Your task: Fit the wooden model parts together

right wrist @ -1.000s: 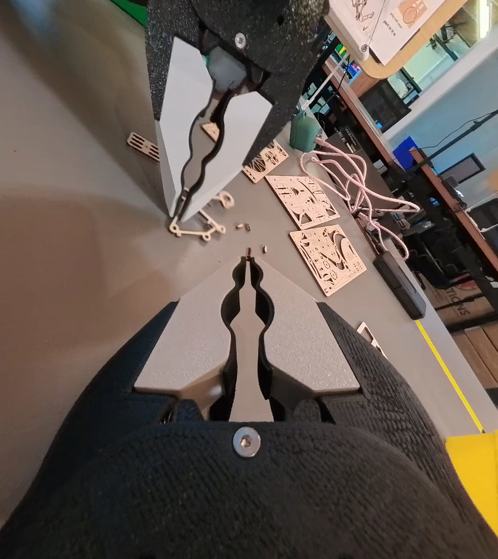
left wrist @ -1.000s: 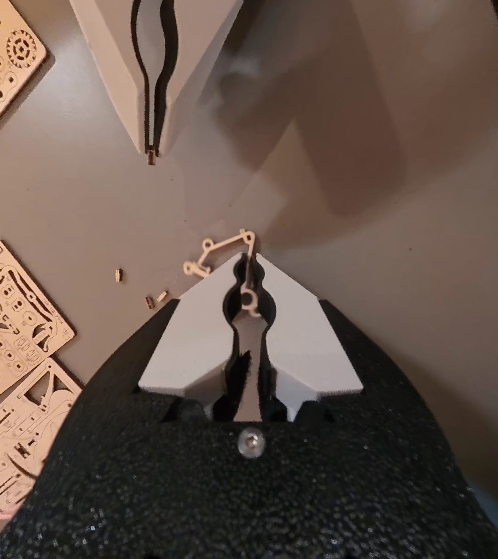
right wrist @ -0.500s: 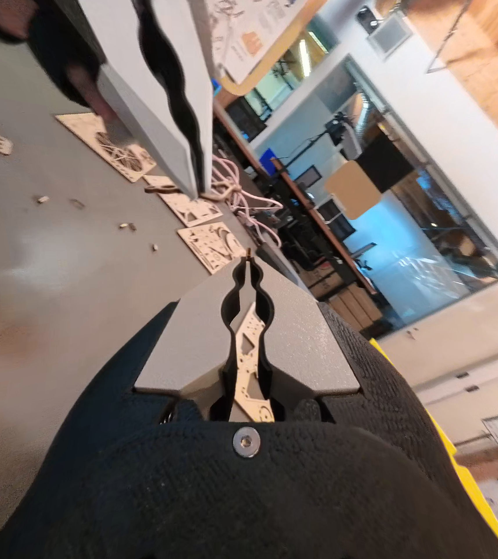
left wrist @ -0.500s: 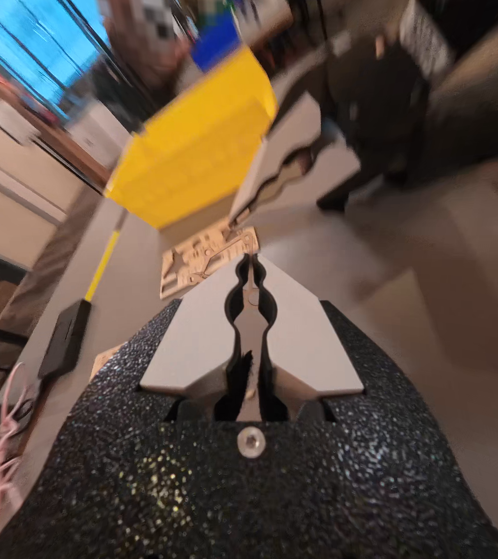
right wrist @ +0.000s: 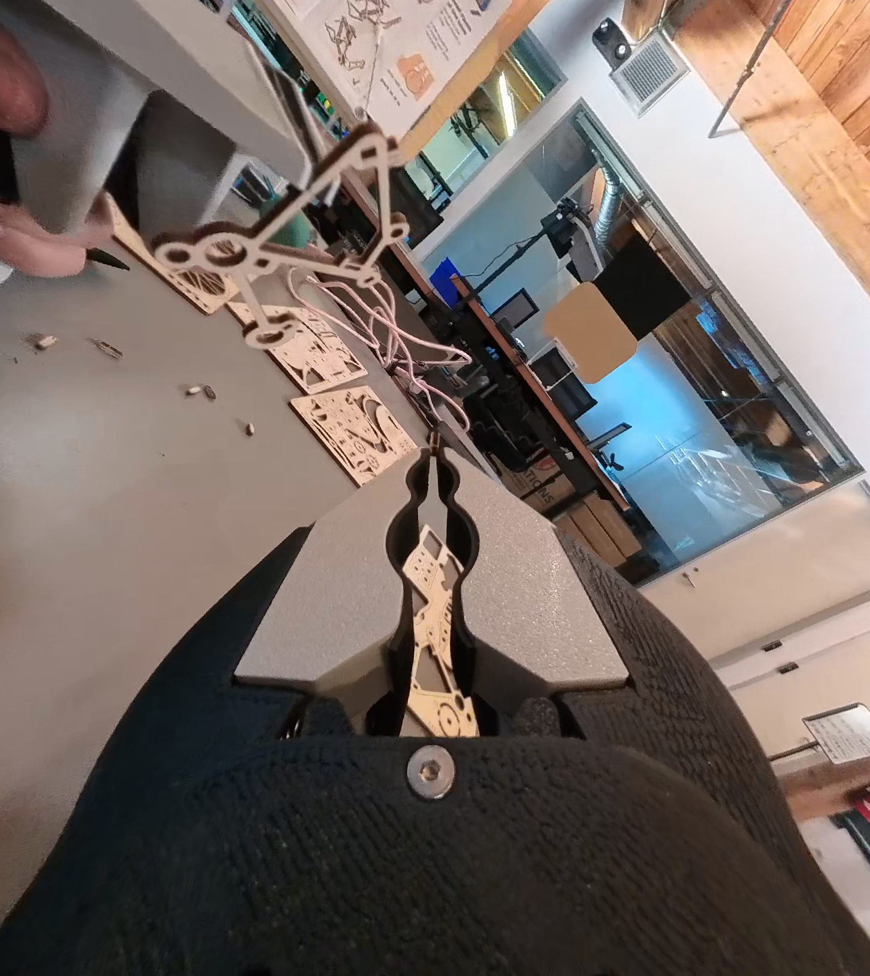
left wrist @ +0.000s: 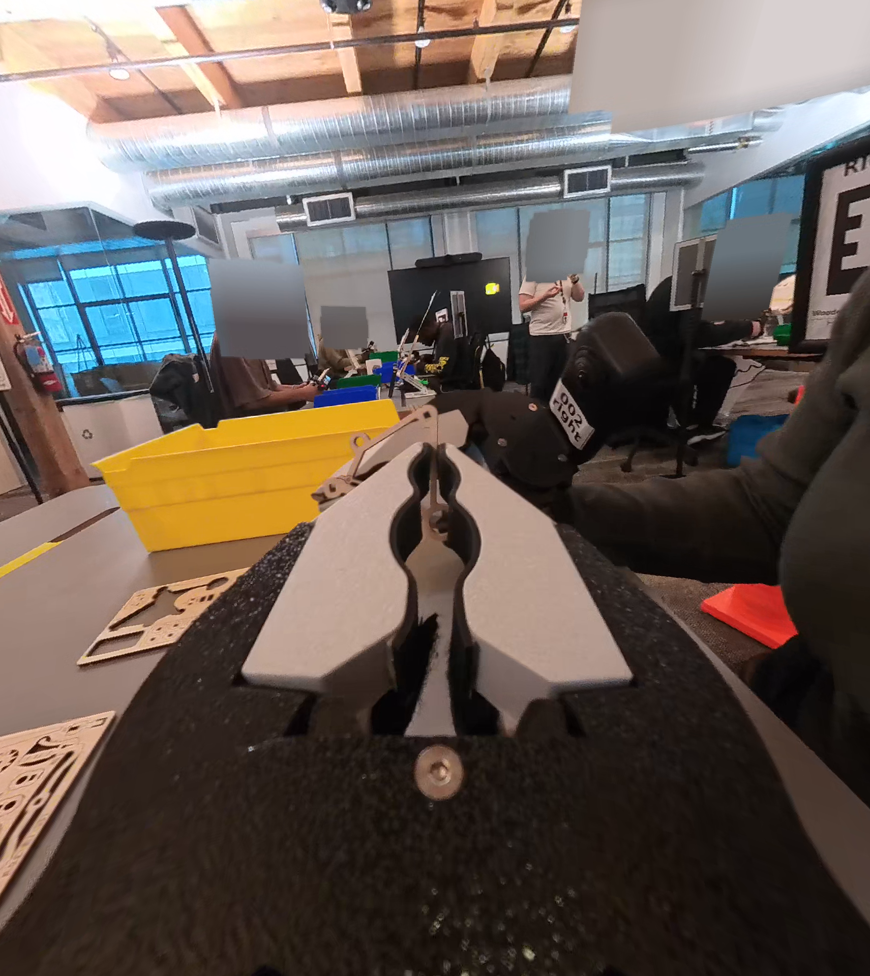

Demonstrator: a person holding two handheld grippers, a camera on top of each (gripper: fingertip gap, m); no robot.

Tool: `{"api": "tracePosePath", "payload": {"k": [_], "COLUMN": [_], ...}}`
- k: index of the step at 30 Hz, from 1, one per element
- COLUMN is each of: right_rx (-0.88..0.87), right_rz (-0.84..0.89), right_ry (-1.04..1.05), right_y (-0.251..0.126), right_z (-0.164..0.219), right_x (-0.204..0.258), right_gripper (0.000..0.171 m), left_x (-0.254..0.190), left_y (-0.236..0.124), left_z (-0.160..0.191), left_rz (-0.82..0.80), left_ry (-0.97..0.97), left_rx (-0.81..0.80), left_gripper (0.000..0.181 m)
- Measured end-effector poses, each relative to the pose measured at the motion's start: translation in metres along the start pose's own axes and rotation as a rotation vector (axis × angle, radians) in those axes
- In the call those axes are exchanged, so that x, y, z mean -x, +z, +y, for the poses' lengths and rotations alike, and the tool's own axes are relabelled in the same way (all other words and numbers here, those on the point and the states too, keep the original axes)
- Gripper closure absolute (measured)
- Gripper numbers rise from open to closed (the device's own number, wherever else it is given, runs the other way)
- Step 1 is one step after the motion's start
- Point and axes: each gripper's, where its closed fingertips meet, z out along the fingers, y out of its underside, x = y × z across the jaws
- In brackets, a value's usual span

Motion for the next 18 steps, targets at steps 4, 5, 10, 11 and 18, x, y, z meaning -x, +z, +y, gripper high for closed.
{"api": "tracePosePath", "payload": {"k": [4, 5, 10, 11, 18], "right_rx": [0.000, 0.003, 0.017, 0.017, -0.065], "right_rz": [-0.021, -0.028, -0.061, -0.070, -0.141], "right_ry": [-0.046, -0.051, -0.014, -0.006, 0.009], "right_y": [0.002, 0.003, 0.006, 0.006, 0.001], "right_z": [-0.003, -0.002, 0.000, 0.000, -0.018], "right_x": [0.008, 0.010, 0.015, 0.016, 0.028], "right_gripper": [0.170, 0.170, 0.170, 0.170, 0.170], "left_x": [-0.006, -0.004, 0.015, 0.017, 0.015], "left_y": [-0.001, -0.001, -0.007, -0.007, -0.003], "left_z": [0.006, 0.007, 0.005, 0.005, 0.014], "left_rz": [0.043, 0.049, 0.008, 0.010, 0.009], "left_ry": [-0.030, -0.051, -0.165, -0.182, -0.177], "left_rx": [-0.005, -0.008, -0.038, -0.039, 0.014], "left_gripper": [0.181, 0.181, 0.181, 0.181, 0.181]}}
